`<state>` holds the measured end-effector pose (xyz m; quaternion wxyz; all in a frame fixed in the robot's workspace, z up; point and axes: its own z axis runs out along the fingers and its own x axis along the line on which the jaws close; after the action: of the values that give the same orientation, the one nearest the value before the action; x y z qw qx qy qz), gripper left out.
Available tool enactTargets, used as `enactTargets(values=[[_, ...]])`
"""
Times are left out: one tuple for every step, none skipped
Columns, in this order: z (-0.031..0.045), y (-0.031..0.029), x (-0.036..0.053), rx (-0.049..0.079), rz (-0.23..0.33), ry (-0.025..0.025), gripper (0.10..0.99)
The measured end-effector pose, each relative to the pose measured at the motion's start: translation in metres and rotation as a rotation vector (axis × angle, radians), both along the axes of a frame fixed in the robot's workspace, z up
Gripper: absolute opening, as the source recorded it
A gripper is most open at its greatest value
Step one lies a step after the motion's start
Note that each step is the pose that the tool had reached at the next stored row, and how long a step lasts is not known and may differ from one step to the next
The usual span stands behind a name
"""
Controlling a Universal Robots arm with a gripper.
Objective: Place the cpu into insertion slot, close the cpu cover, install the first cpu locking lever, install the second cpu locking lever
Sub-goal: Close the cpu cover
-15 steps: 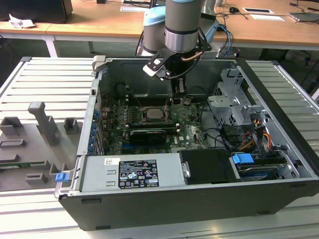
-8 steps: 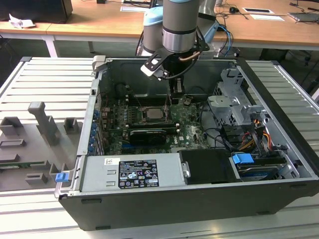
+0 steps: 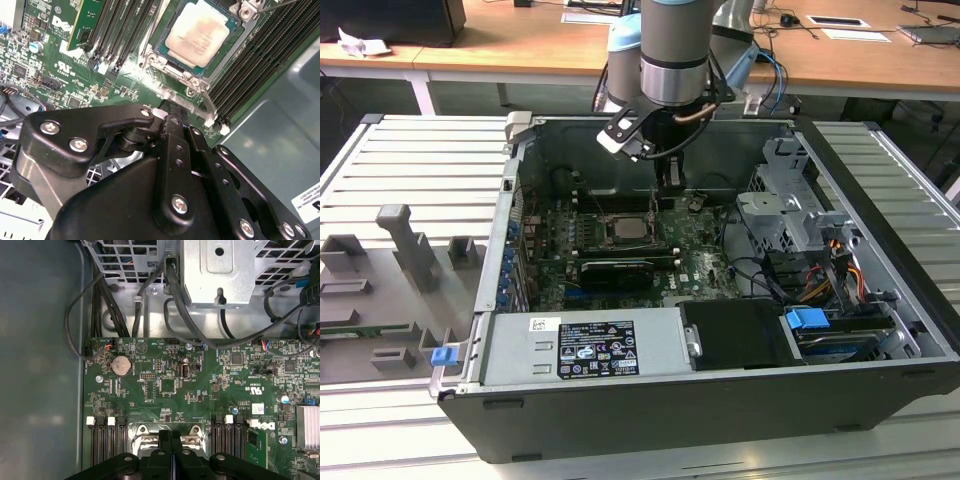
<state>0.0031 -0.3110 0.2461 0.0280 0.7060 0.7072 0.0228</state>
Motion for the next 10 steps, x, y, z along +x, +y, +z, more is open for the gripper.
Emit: enactTargets(values=[[0.0, 0.0, -0.0006, 0.0, 0.0, 0.0001, 0.106], [0.0, 0.0, -0.0016, 0.0, 0.0, 0.0, 0.106], [0.0, 0.0, -0.0025, 0.0, 0.0, 0.0, 0.106], [0.0, 0.0, -0.0031, 0.0, 0.0, 0.0001, 0.106], [0.0, 0.0, -0.0046, 0.0, 0.0, 0.0001, 0.106], [0.0, 0.0, -0.0062, 0.0, 0.0, 0.0, 0.106], [0.0, 0.0, -0.0072, 0.0, 0.0, 0.0001, 0.106], [0.0, 0.0, -0.0082, 0.0, 0.0, 0.0001, 0.106], [0.0, 0.0, -0.0089, 0.0, 0.0, 0.0, 0.106], [0.0, 0.0, -0.01, 0.0, 0.0, 0.0, 0.106]])
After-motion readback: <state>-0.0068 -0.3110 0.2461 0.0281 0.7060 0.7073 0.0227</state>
